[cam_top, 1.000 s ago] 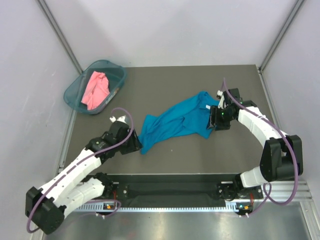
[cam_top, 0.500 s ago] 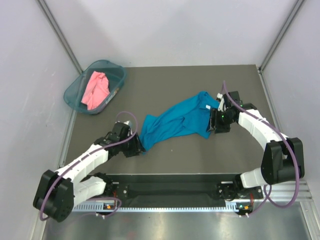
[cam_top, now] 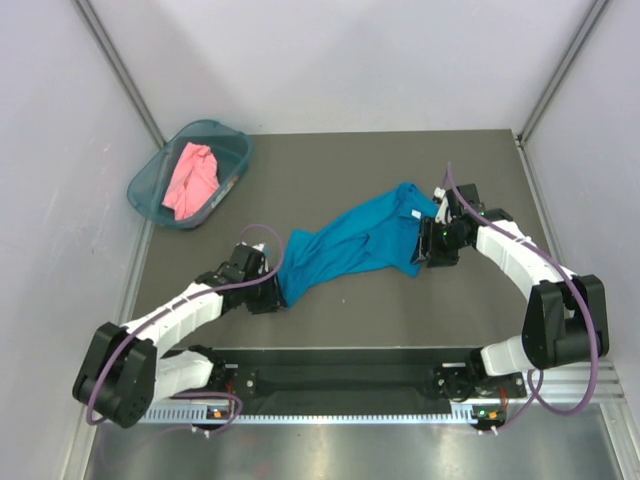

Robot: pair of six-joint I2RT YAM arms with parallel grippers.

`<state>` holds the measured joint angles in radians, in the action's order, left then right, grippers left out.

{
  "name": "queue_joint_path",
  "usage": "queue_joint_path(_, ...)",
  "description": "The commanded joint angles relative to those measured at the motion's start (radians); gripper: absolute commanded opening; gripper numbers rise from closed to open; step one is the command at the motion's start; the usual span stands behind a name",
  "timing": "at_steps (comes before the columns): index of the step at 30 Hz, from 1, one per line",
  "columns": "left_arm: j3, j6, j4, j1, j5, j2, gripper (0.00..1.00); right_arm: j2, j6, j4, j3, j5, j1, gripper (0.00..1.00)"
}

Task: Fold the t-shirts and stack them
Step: Flatten the tshirt out

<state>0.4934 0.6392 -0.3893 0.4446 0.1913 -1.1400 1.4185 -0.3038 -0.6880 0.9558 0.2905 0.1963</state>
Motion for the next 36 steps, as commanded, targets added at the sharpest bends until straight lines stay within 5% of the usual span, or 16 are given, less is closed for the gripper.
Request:
queue_joint_path(1, 0.027, -0.038, 0.064, -0.004, -0.029, -0.018, 0.41, -0.010, -0.017, 0.036, 0.003, 0.013, 0.014, 0.50)
queue_joint_path(16, 0.085, -0.087, 0.153, -0.003, 0.043, -0.127, 0.37, 0.008, -0.029, 0.059, -0.012, 0.018, 0.017, 0.49)
queue_joint_path(23, 0.109, -0.088, 0.155, 0.005, 0.062, -0.153, 0.25, 0.017, -0.027, 0.064, -0.012, 0.022, 0.015, 0.49)
queue_joint_path(36, 0.157, -0.096, 0.104, 0.009, -0.021, -0.205, 0.33, 0.036, -0.020, 0.071, -0.015, 0.024, 0.015, 0.50)
